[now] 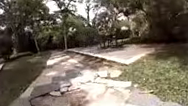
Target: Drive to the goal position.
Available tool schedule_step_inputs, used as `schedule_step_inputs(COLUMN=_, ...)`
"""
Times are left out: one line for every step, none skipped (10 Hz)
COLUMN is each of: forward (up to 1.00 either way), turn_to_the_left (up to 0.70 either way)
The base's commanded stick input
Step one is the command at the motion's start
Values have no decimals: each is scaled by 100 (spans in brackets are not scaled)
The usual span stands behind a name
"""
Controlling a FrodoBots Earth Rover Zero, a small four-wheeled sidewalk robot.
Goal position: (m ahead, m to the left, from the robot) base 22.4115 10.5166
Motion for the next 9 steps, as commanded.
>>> schedule_step_inputs(forward=100, turn_to_the_left=0)
schedule_step_inputs(forward=100, turn_to_the_left=0)
schedule_step_inputs(forward=100, turn_to_the_left=0)
schedule_step_inputs(forward=100, turn_to_the_left=0)
schedule_step_inputs(forward=100, turn_to_the_left=0)
schedule_step_inputs(forward=100, turn_to_the_left=0)
schedule_step_inputs(forward=100, turn_to_the_left=0)
schedule_step_inputs(forward=100, turn_to_the_left=-3)
schedule_step_inputs(forward=100, turn_to_the_left=-25)
